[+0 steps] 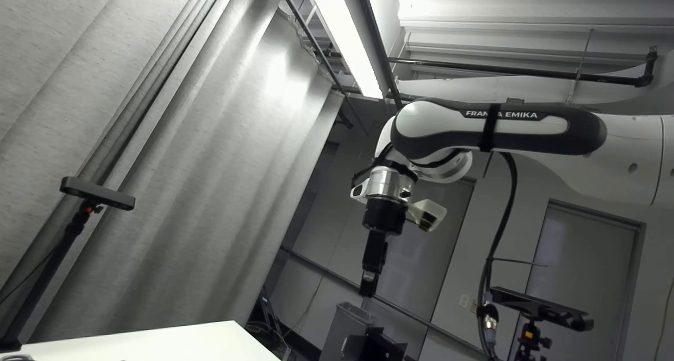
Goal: Take the banana, orange, purple and lemon plush toys out of the box and put them on the tray
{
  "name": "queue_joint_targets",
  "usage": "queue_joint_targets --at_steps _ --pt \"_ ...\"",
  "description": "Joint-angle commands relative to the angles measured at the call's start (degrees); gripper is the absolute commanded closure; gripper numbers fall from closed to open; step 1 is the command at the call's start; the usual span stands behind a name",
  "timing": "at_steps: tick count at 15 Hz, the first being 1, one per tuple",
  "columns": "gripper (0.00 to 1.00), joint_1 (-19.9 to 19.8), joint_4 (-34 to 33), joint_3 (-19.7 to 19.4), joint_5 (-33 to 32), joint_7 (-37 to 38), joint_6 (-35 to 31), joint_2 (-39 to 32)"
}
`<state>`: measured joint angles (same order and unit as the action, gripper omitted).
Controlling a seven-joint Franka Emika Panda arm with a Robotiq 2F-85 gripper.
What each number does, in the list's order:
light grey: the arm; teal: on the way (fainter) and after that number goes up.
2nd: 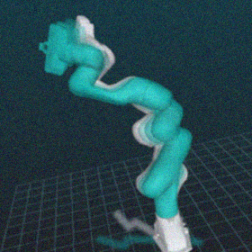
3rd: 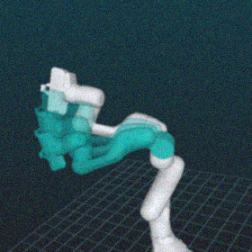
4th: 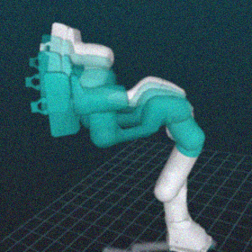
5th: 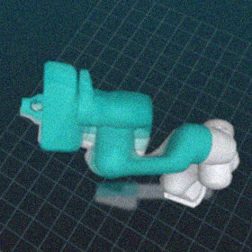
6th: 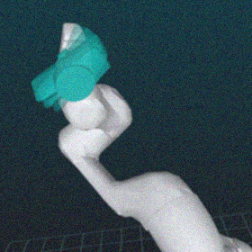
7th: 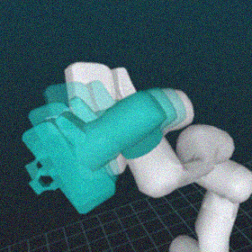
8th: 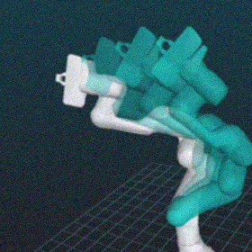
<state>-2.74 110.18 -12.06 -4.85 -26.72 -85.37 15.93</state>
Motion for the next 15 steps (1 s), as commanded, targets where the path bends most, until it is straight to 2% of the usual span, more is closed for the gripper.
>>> queue_joint_targets --at_steps 1,6,15 --pt "0.00 -0.64 -0.33 0.53 0.15 -0.15 0.19 -0.17" --pt "0.00 -0.52 1.00 0.38 1.06 -0.16 -2.07 -1.34" --pt "0.00 0.56 10.04 3.51 6.86 -0.56 -13.82 -5.87"
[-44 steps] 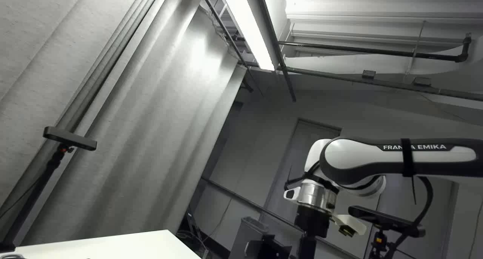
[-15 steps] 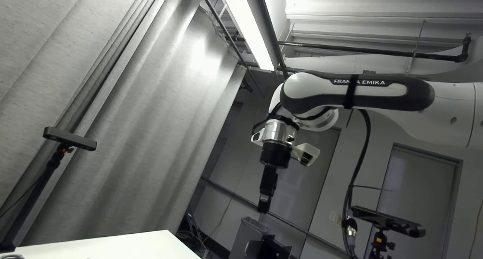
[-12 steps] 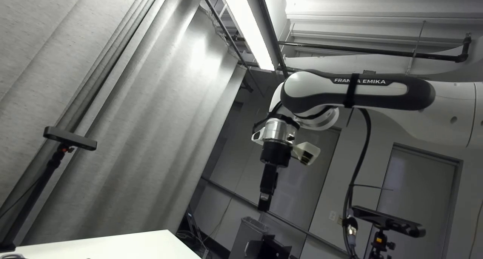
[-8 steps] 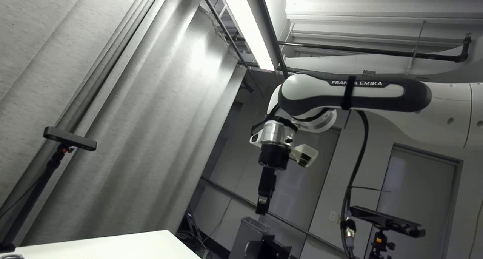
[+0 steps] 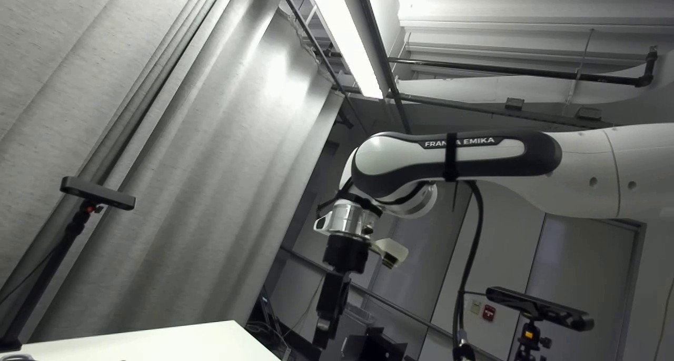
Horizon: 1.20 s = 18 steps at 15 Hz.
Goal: Take the banana, orange, purple and lemon plush toys out of the box and put them on the tray
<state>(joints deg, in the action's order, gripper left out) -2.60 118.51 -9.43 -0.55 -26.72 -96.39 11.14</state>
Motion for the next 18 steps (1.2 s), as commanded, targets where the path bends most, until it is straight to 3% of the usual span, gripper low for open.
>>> queue_joint_targets --at_steps 1,7,13,18 --pt "0.00 0.61 1.94 1.36 3.42 -0.77 -3.37 -2.01" --pt "0.00 1.78 1.15 5.05 4.35 -1.16 -4.68 -4.92" --pt "0.00 1.12 1.87 5.34 2.43 1.05 -4.26 -4.80" --pt "0.00 0.41 2.50 4.79 1.27 1.13 -8.37 -8.75"
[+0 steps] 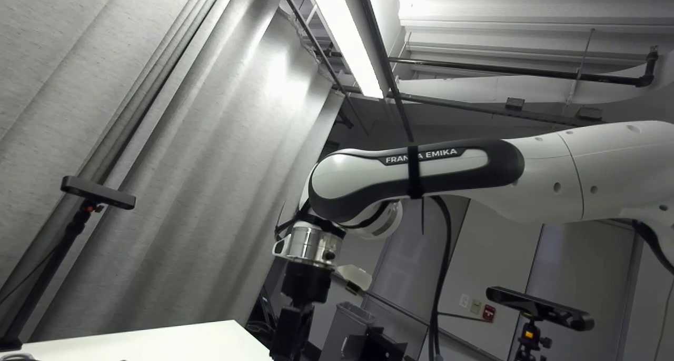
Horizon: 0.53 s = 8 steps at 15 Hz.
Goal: Take the banana, orange, purple and lemon plush toys out of the box and put them on the tray
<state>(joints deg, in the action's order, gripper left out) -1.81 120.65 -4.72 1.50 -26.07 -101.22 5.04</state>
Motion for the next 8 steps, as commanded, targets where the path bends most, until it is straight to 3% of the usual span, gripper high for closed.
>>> queue_joint_targets --at_steps 1,8 --pt "0.00 -0.36 0.30 0.16 -0.42 0.27 -4.66 -3.85" --pt "0.00 -0.14 -1.96 2.82 1.51 0.23 -14.87 -14.37"
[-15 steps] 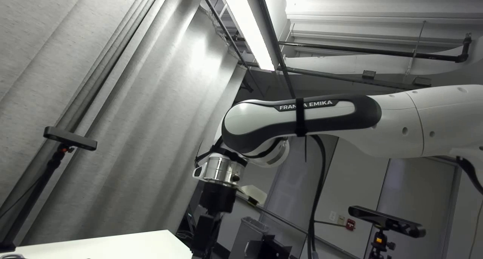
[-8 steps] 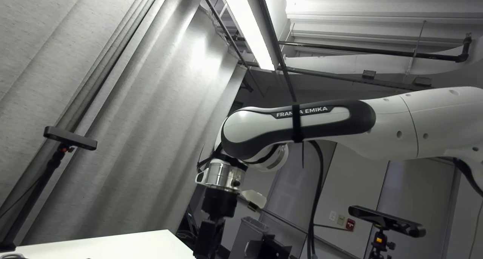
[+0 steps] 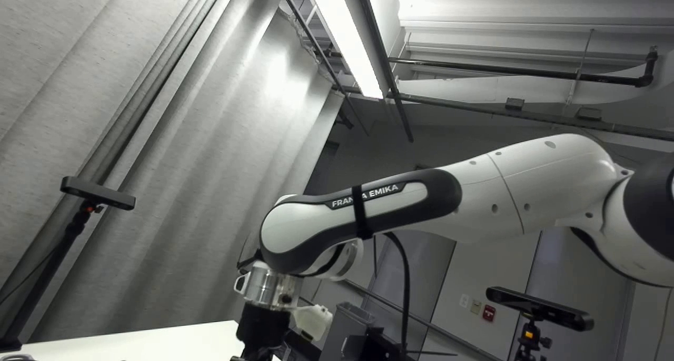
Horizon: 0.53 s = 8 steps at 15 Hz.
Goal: Take the banana, orange, purple and lemon plush toys out of the box and put them on the tray
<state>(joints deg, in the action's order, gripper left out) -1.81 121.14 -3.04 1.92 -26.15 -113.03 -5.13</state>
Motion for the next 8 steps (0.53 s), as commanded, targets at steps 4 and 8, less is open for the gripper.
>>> queue_joint_targets --at_steps 4,8 --pt "0.00 -0.23 -4.56 2.99 1.45 0.41 -6.49 -8.99" --pt "0.00 -0.44 -6.94 4.29 1.18 0.62 -7.75 -12.70"
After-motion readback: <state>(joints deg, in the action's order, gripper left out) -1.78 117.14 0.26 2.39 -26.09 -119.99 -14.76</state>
